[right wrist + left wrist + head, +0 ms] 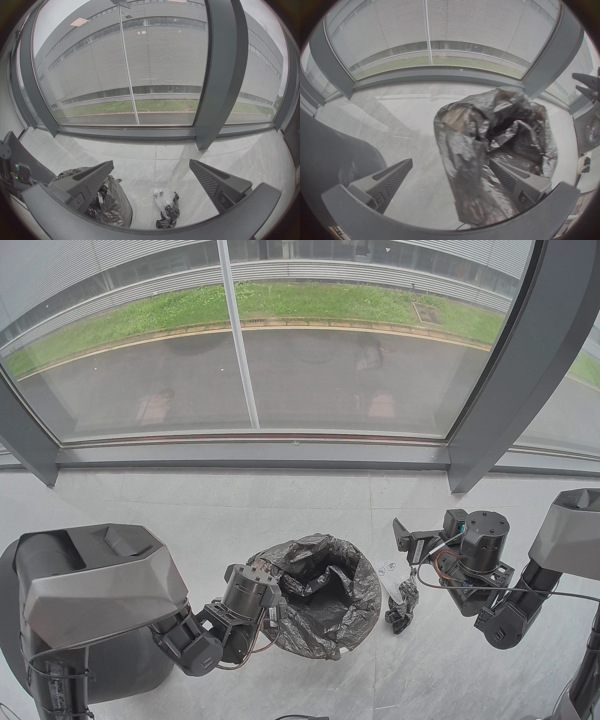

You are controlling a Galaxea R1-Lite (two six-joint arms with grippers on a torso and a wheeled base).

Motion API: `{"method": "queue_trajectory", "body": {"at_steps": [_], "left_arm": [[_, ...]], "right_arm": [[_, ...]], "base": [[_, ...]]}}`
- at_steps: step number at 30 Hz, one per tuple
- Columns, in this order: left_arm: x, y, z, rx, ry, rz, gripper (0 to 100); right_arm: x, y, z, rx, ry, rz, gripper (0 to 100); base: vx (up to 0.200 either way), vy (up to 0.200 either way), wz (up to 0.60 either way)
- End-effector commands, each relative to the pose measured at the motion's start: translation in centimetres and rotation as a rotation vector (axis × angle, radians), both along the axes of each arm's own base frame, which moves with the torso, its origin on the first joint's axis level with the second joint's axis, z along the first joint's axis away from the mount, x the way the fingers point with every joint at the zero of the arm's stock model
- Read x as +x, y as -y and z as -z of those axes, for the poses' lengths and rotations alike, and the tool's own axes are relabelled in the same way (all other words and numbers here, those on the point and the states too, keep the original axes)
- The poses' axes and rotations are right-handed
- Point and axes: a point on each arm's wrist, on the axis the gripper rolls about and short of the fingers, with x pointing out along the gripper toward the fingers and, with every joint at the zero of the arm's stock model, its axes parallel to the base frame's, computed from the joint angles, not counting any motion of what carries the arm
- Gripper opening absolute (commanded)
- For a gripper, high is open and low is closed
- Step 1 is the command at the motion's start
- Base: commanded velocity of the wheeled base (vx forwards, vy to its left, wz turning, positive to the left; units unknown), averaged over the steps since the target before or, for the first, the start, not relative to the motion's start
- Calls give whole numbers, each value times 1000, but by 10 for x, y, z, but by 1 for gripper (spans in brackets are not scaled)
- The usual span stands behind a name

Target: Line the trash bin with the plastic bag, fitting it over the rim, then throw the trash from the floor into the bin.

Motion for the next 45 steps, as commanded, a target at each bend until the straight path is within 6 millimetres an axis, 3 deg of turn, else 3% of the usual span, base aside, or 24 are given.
{"method": "queue_trajectory", "body": {"at_steps": [1,10,16,23,24,28,35,45], "left_arm": [[-31,7,-34,-58,35,80,100],[-50,9,-71,-124,106,125,100],[-71,2,-110,-175,188,166,100],[-105,-39,-181,-196,300,168,100],[-114,-52,-197,-211,324,154,100],[-133,-89,-223,-223,367,88,100],[-173,-149,-240,-203,398,-67,100],[-212,-192,-229,-165,446,-281,100]], "right_arm": [[1,-1,6,-9,-16,-2,100],[3,-2,14,-18,-34,-2,100],[5,-3,18,-19,-31,1,100],[5,-2,15,-11,1,1,100],[5,-2,14,-10,2,3,100],[4,-2,13,-9,5,1,100],[3,-2,12,-8,8,1,100],[3,-2,7,-3,20,3,100]], "base": [[0,0,0],[0,0,0],[0,0,0],[0,0,0],[0,0,0],[0,0,0],[0,0,0],[0,0,0]]}}
